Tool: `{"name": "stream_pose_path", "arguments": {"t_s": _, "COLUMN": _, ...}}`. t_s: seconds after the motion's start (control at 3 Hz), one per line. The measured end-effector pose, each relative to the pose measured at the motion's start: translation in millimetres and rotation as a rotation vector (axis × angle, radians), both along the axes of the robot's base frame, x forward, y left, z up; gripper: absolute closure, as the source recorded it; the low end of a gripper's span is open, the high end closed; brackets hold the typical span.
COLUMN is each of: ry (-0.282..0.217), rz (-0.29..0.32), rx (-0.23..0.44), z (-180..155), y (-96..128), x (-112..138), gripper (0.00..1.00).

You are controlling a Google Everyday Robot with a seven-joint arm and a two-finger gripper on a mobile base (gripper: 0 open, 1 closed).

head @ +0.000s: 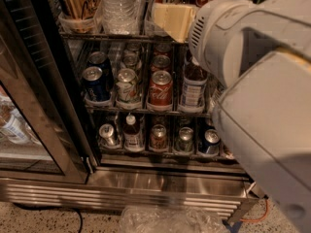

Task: Pick coke can from top shelf of fridge

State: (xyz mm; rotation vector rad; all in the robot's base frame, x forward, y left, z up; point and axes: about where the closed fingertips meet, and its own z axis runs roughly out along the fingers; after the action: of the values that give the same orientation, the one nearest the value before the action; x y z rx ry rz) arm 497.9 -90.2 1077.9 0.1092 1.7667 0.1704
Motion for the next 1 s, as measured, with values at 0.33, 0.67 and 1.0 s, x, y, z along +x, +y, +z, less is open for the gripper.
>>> {"name": "stream_pose_path", "arguments": {"t_s": 0.33, "ry": -0.018, "rz": -0.035, "rx": -0.015, "z": 3.3, "y": -4.2, "x": 2.4, "gripper": 0.02}}
{"name": "stream_pose_path", "arguments": {"t_s": 0.67, "ry": -0.033, "rz": -0.054, "rx": -0.042, "z": 2.4, "y": -6.6, "x": 8.9, "gripper": 0.05}}
{"name": "stream_pose_path", "arguments": {"t_s": 1.0, "ry": -0.043, "rz": -0.051, "rx": -0.086, "z": -2.6, "y": -4.5, "x": 19.6, "gripper": 0.07}}
